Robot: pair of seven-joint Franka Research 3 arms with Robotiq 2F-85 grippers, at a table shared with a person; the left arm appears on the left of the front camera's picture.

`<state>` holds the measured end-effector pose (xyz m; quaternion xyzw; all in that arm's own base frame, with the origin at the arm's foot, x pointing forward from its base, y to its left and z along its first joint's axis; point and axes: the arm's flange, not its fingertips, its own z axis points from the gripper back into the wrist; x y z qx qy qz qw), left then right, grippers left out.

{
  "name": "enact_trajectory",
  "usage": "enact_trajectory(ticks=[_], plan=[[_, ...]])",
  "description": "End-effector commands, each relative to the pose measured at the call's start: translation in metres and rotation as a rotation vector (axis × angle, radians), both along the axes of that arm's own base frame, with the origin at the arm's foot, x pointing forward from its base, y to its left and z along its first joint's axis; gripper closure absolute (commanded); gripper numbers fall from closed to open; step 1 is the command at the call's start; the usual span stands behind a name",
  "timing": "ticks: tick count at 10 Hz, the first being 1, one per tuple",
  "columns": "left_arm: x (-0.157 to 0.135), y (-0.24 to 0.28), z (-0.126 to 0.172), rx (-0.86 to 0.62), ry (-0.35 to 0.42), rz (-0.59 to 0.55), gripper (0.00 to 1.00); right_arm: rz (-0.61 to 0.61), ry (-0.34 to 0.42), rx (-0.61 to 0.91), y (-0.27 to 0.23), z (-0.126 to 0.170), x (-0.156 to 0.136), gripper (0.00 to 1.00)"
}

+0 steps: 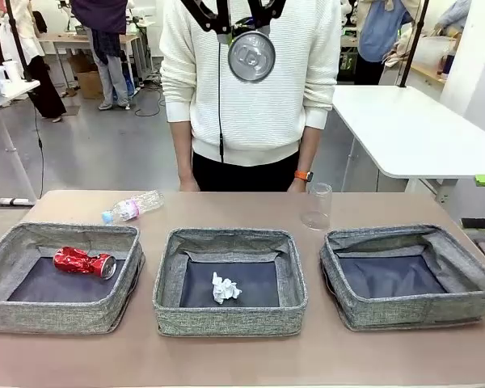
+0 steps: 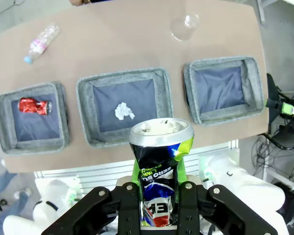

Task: Sort the waste into the appropriate baskets.
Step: Place the picked waste into the Fabric basket indicated by the person.

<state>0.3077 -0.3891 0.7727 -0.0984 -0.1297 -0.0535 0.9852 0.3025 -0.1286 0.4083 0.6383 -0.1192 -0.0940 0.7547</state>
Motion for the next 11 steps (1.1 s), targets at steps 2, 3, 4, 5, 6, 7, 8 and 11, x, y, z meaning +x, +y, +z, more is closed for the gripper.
enact_trajectory(ticks=[2,3,4,5,6,7,8,11], plan=[[-0.0020,0.0044,-0.0003,-0.013,-0.009,0.001,0.71,-0.005,-0.005,0.000,-0.0010,0.0025,0.0010,0.00],[-0.0020,0.0044,-0.0003,-0.013,-0.009,0.001,0.71,-0.005,-0.005,0.000,-0.0010,0.0025,0.0010,0.00],[-0.0020,0.0044,-0.0003,-0.013,-0.009,0.001,0.71,-0.005,-0.005,0.000,-0.0010,0.0025,0.0010,0.00],[-0.0020,0.0044,-0.0003,-0.013,-0.009,0.001,0.71,-0.005,-0.005,0.000,-0.0010,0.0025,0.0010,0.00],[-0.0020,0.0044,-0.0003,-0.013,-0.009,0.001,0.71,-0.005,-0.005,0.000,-0.0010,0.0025,0.0010,0.00],[-0.0020,0.0044,-0.0003,-0.013,-0.009,0.001,0.71,-0.005,-0.005,0.000,-0.0010,0.0025,0.0010,0.00],[-0.0020,0.0044,-0.0003,-0.013,-0.009,0.001,0.71,-0.005,-0.005,0.000,-0.0010,0.0025,0.0010,0.00],[-0.0020,0.0044,-0.0003,-0.013,-0.009,0.001,0.71,-0.005,-0.005,0.000,-0.0010,0.0025,0.0010,0.00]])
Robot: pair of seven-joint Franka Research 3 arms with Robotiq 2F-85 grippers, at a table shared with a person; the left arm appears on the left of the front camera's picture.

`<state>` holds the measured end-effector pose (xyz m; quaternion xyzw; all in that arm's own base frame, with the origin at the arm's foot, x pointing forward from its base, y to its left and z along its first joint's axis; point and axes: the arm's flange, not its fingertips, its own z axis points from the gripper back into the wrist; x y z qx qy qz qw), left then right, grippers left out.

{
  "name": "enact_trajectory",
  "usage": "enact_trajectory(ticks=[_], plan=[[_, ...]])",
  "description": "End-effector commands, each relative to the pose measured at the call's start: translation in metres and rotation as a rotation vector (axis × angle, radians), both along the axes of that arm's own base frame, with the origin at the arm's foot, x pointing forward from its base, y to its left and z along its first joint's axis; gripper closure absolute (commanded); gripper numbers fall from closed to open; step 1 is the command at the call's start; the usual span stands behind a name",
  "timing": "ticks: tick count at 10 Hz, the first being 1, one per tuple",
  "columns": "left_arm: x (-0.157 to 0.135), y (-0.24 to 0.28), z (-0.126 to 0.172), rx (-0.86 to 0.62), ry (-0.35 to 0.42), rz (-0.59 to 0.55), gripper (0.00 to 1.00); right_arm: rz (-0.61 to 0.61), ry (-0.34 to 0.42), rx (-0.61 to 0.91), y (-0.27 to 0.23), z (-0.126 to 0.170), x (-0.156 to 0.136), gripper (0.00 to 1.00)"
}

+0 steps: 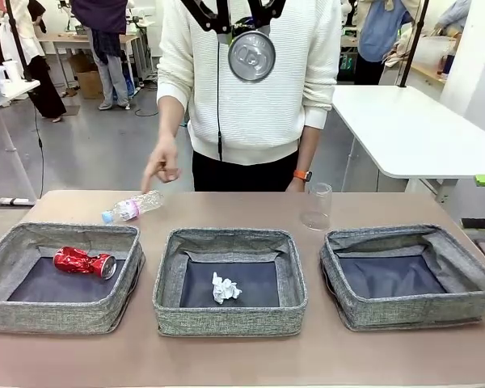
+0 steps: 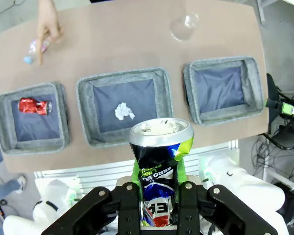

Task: Sort the waste into the appropriate baskets.
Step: Place the picked waste into the Fabric basket indicated by the person.

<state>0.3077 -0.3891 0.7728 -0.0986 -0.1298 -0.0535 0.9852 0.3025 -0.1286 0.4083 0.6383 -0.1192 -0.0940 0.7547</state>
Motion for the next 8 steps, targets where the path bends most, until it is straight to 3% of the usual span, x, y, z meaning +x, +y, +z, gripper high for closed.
enact_trajectory(ticks=[1,8], plan=[[-0.0019,0.0044,-0.0004,-0.013,-0.009,0.002,0.71,-0.005,-0.005,0.000,-0.0010,0.0025,0.0010,0.00],[0.0000,0.0000,0.0000,0.000,0.000,0.000,0.71,-0.005,-0.005,0.000,-0.0010,0.0025,0.0010,0.00]])
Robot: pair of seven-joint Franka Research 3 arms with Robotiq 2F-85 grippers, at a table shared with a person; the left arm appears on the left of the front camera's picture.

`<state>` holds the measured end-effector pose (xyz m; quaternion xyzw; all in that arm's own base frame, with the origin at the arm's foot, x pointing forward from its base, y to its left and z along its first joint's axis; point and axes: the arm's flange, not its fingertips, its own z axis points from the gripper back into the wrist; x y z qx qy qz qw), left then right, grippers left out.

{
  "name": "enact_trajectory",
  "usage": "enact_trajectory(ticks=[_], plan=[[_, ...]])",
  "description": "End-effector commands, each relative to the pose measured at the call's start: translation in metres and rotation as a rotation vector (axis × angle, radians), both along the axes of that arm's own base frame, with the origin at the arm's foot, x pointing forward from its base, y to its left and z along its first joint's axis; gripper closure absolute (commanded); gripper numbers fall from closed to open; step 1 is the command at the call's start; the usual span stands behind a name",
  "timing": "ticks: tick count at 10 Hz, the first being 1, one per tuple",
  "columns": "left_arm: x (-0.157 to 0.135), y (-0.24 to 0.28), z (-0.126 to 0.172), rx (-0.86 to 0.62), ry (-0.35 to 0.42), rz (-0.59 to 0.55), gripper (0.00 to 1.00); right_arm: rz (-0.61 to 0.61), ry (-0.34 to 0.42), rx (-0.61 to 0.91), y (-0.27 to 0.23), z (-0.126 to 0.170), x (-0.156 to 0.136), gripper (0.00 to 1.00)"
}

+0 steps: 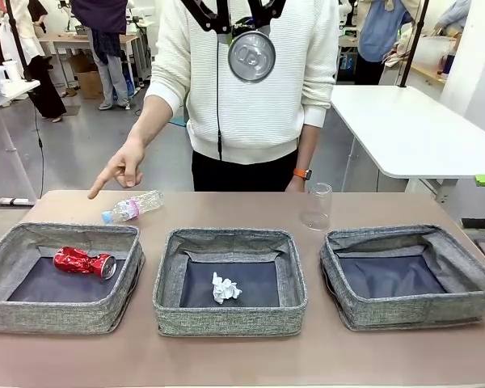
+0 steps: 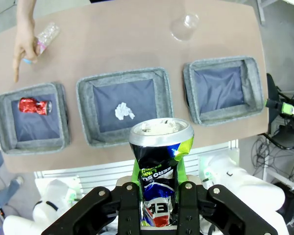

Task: Sort the waste into the appropriate baskets.
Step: Place the picked waste into the Fabric basket indicated by the person.

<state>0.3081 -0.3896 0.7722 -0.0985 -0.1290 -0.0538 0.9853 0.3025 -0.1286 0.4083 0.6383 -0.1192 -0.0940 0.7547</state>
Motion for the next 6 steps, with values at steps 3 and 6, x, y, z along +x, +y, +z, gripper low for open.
enact_trajectory(ticks=[3,6], plan=[[0.001,-0.001,-0.001,0.001,0.002,-0.001,0.71,-0.005,-0.005,0.000,-0.001,0.002,0.001,0.00],[0.008,0.188,-0.113,-0.055,0.118,0.035,0.71,-0.005,-0.005,0.000,-0.001,0.002,0.001,0.00]])
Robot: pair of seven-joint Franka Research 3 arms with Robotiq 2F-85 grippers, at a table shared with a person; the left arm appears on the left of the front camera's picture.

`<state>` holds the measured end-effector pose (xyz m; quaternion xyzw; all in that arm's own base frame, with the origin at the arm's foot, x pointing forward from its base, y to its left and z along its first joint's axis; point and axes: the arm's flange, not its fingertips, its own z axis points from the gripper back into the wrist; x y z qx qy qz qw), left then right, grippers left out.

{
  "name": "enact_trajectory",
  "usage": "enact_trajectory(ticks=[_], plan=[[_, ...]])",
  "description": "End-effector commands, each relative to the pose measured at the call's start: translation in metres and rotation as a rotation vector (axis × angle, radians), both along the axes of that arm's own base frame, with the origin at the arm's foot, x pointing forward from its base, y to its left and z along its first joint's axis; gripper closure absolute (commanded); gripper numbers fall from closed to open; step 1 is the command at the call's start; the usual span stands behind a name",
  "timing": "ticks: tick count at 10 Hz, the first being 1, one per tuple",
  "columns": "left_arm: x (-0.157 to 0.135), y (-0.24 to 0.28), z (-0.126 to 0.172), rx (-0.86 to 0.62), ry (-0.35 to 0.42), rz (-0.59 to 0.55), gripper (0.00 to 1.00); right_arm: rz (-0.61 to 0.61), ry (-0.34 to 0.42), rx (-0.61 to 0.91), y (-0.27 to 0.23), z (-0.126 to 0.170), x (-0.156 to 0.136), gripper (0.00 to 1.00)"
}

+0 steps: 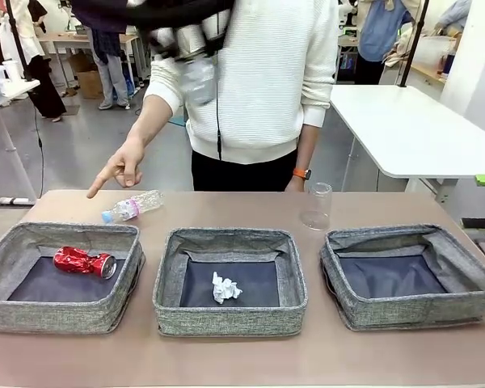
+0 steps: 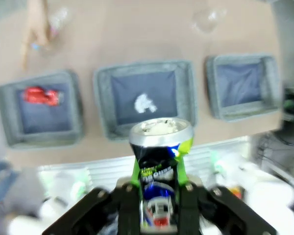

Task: Sort the waste into the appropriate baskets.
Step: Place the picked waste into the Fabric basket indicated by the person.

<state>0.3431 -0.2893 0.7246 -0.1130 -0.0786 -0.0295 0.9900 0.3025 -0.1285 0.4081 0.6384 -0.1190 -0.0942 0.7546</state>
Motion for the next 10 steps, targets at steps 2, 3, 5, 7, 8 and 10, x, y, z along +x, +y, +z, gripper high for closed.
enact_trajectory(ticks=[2,3,5,7,8,10], plan=[[-0.032,0.177,-0.132,-0.034,0.003,0.194,0.71,-0.005,-0.005,0.000,-0.001,0.003,0.001,0.00],[-0.029,0.212,-0.158,-0.046,-0.011,0.282,0.71,-0.005,-0.005,0.000,-0.001,0.003,0.001,0.00],[-0.022,0.251,-0.208,-0.019,-0.019,0.408,0.71,-0.005,-0.005,0.000,-0.001,0.003,0.001,0.00],[-0.008,0.274,-0.239,-0.110,-0.045,0.533,0.71,-0.005,-0.005,0.000,-0.001,0.003,0.001,0.00],[0.000,0.278,-0.248,-0.110,-0.053,0.551,0.71,-0.005,-0.005,0.000,-0.001,0.003,0.001,0.00],[0.009,0.275,-0.256,-0.131,-0.021,0.536,0.71,-0.005,-0.005,0.000,-0.001,0.003,0.001,0.00]])
